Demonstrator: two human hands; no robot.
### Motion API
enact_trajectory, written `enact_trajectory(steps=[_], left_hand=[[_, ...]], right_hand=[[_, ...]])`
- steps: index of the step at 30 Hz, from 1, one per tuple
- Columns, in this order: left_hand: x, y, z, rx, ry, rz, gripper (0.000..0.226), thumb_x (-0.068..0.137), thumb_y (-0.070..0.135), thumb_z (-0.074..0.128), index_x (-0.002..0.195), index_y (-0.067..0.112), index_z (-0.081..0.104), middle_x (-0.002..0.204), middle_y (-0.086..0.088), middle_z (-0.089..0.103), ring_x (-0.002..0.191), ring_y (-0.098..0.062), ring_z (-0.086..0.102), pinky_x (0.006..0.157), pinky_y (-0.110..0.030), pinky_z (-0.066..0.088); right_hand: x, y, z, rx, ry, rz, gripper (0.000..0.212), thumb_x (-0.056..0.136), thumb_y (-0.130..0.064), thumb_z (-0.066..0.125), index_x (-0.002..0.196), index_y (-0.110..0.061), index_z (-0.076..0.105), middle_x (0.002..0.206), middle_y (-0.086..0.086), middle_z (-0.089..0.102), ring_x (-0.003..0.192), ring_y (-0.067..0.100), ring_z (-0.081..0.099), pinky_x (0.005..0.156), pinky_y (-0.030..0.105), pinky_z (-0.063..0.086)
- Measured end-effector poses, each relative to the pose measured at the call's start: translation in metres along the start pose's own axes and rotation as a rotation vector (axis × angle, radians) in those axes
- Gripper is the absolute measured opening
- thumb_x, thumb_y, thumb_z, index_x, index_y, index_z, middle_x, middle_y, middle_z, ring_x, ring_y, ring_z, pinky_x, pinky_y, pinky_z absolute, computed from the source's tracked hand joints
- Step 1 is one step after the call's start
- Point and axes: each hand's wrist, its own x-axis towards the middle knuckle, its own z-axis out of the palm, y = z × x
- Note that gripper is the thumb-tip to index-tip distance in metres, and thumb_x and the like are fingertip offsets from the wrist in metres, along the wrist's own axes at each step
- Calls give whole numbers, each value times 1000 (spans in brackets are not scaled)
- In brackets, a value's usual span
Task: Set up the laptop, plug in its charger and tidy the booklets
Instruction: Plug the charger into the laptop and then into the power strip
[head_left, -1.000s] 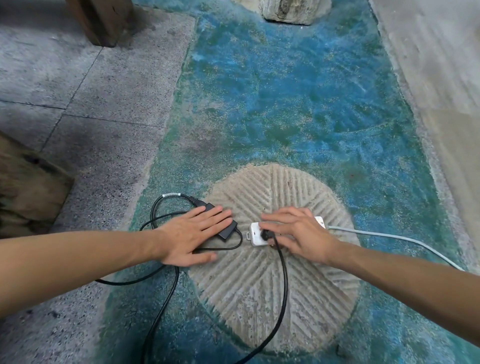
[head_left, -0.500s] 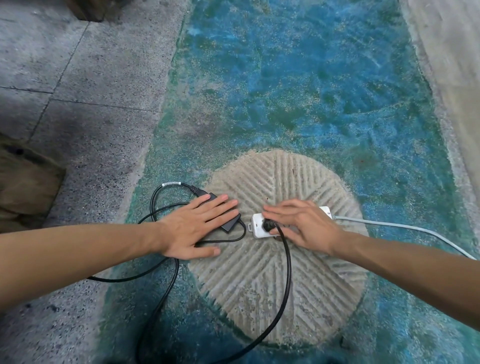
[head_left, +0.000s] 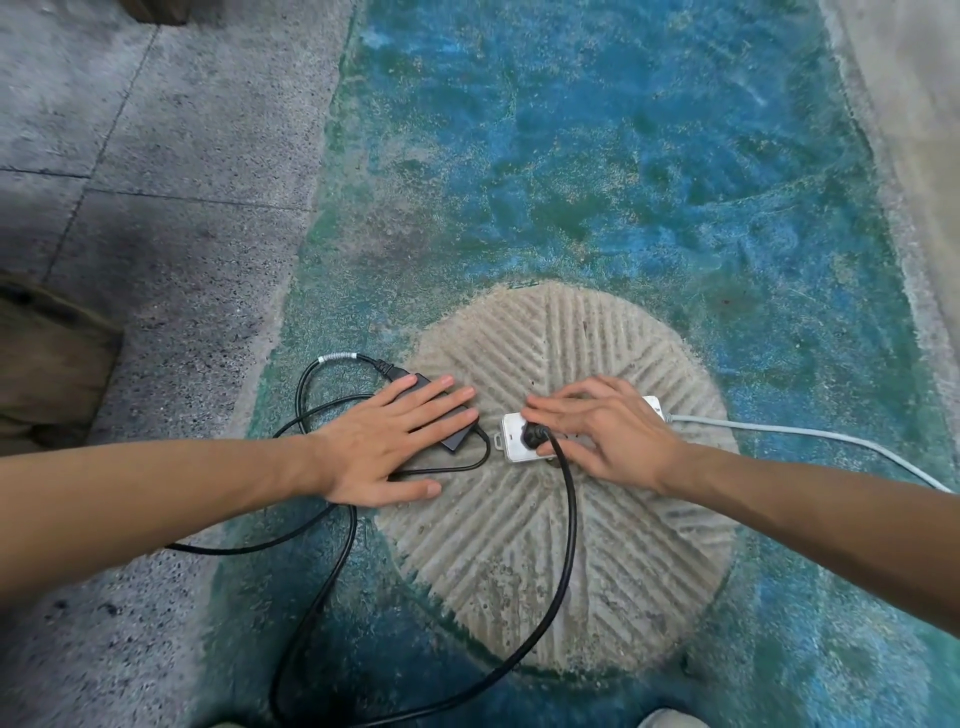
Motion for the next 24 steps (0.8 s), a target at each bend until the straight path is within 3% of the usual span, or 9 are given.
enact_trajectory(steps=[3,7,12,18,24], left_hand=[[0,2,-3,10,-20,-16,82,99,69,26,161,26,-7,170,2,-11,156,-21,-12,124,-55,5],[-4,16,-32,37,-73,-68,79,97,72,16,159,33,-13,169,2,-10,155,-21,-15,125,-52,-3],[-13,60,-109,-5,-46,-293,81,91,80,3,157,38,-16,169,4,-13,155,-25,-14,123,-50,-12],[-42,123,-222,-30,-60,-456,81,88,82,3,155,43,-21,168,7,-15,154,-24,-18,122,-51,-15],[-72,190,-354,-66,-55,-563,81,89,82,6,156,42,-17,168,6,-16,154,-26,-17,122,-54,-10]], right_hand=[[2,2,-2,-40,-37,-14,54,100,-70,19,150,-52,31,157,-26,32,142,7,37,120,50,25],[-1,-11,-24,-122,-92,9,60,101,-67,32,156,-52,14,167,-14,11,155,14,17,126,53,9],[-32,-58,-68,-107,-48,216,69,103,-53,40,159,-48,-1,169,-4,-10,158,23,-4,127,50,4],[-100,-111,-164,-19,-23,461,67,98,-73,20,159,-51,2,170,-5,-12,158,22,-10,127,49,2],[-171,-158,-297,8,-6,524,80,86,-90,6,157,-54,-4,168,-7,-18,156,22,-19,126,51,-7]])
